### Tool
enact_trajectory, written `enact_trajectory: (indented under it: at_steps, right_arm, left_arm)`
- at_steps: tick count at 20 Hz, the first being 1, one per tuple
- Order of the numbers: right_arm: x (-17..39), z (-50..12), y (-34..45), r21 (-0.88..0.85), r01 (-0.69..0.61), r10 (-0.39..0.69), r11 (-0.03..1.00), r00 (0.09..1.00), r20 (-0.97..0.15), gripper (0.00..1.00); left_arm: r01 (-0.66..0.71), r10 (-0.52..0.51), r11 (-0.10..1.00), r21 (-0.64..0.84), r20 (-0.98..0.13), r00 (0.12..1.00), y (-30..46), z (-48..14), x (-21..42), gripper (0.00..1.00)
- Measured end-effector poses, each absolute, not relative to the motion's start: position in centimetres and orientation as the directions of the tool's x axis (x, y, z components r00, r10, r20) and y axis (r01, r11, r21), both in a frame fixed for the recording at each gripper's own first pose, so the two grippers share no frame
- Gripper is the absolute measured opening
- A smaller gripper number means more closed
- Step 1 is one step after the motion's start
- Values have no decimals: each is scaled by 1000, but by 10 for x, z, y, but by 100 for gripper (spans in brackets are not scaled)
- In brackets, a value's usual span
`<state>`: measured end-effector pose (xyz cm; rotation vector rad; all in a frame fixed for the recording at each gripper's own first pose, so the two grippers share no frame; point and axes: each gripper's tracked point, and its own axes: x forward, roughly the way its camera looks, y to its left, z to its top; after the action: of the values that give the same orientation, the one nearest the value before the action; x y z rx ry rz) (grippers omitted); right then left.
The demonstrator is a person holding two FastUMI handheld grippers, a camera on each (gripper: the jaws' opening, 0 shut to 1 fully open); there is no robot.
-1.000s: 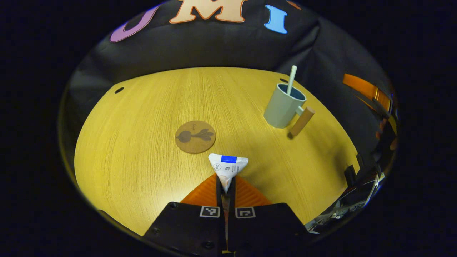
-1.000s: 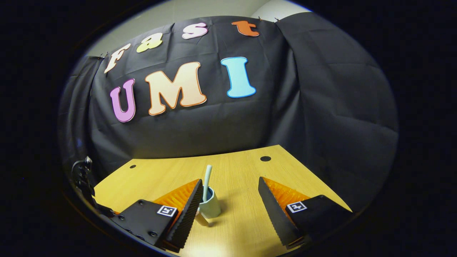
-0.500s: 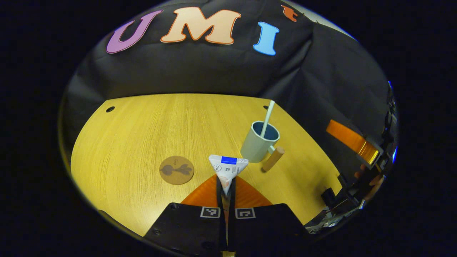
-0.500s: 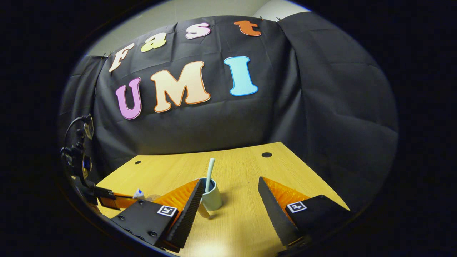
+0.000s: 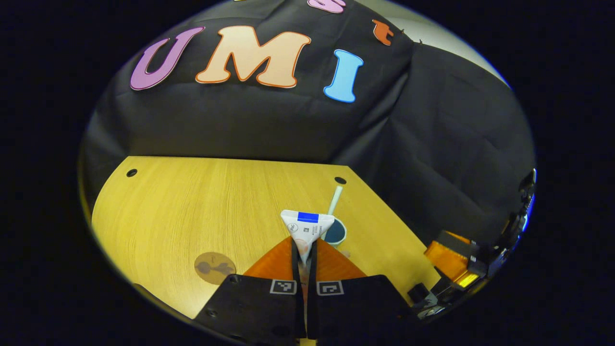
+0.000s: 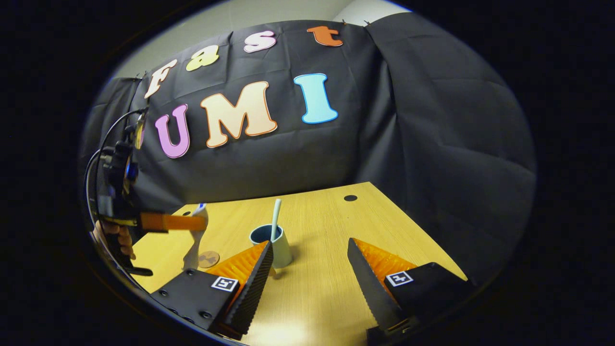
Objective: Put the toothbrush and toothpaste on the desktop into the cup, then pick up the cup and place it on the coaster on the desktop.
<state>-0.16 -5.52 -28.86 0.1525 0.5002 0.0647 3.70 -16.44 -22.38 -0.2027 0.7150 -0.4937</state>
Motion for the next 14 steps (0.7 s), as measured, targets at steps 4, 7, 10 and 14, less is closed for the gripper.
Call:
enact_trajectory:
  at_steps: [4, 7, 10, 14]
  right_arm:
    - [-19, -292, -64, 157, -15, 91, 988, 868, -489, 95]
    - [-30, -297, -73, 159, 1, 80, 987, 859, -506, 95]
    - [-41, -302, -78, 157, 7, 77, 988, 848, -524, 95]
    - [-49, -308, -80, 142, -7, 84, 990, 835, -544, 95]
  left_arm:
    - [369, -527, 848, -382, -526, 667, -190, -213, 62, 1]
    - [356, -528, 842, -405, -486, 697, -205, -209, 85, 1]
    - [319, -517, 836, -447, -445, 731, -216, -209, 109, 2]
    - [282, -501, 827, -486, -408, 763, -224, -210, 130, 1]
